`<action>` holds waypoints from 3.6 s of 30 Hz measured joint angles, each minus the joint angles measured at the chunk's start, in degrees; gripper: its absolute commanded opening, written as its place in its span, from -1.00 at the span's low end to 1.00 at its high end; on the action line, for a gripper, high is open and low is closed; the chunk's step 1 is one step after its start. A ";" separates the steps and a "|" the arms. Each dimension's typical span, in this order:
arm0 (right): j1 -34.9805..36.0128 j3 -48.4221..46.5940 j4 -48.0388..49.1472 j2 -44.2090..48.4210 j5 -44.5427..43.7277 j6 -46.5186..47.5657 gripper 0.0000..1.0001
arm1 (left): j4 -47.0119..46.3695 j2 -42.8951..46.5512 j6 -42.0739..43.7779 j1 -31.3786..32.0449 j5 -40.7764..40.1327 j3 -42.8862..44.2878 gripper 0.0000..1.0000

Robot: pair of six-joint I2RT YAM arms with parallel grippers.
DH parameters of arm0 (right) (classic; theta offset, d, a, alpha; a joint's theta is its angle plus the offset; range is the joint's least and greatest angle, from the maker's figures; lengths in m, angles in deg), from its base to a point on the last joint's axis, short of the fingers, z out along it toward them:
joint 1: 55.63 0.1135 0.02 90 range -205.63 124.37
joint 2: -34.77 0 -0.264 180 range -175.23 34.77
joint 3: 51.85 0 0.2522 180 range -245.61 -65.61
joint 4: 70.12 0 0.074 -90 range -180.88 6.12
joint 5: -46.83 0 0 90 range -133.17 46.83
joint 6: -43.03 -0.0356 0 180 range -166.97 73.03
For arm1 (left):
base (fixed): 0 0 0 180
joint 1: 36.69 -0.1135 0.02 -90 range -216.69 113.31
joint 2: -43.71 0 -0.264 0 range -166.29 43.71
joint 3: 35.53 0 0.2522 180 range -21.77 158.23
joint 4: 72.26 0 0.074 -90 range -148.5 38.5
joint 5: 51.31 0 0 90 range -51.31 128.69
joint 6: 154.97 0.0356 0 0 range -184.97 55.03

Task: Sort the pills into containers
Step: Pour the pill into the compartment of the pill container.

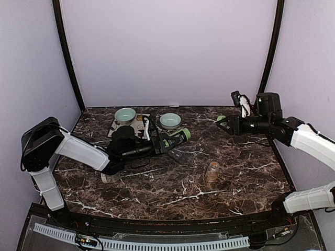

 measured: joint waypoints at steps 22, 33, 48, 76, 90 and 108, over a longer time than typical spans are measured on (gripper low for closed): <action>-1.07 1.46 1.20 -0.15 2.12 0.02 -0.57 | 0.68 0.00 1.25 2.19 -8.96 -0.07 -1.00; -1.46 2.16 2.19 -0.15 2.34 0.00 -0.57 | 2.40 -0.33 1.27 2.62 -10.99 -0.04 -1.00; -1.95 3.52 2.54 -0.15 2.58 -0.24 -0.57 | 5.44 -1.38 1.27 3.54 -12.52 0.02 -1.00; -2.27 4.26 3.04 -0.66 3.69 -1.07 -0.58 | 9.14 -4.15 1.16 4.07 -14.32 0.15 -1.00; -2.60 5.27 4.11 -0.74 3.91 -1.29 -0.58 | 10.67 -5.03 1.01 4.07 -14.53 0.15 -1.00; -2.95 5.77 4.96 -0.74 4.33 -1.44 -0.59 | 11.82 -6.32 1.03 4.07 -14.51 0.59 -1.00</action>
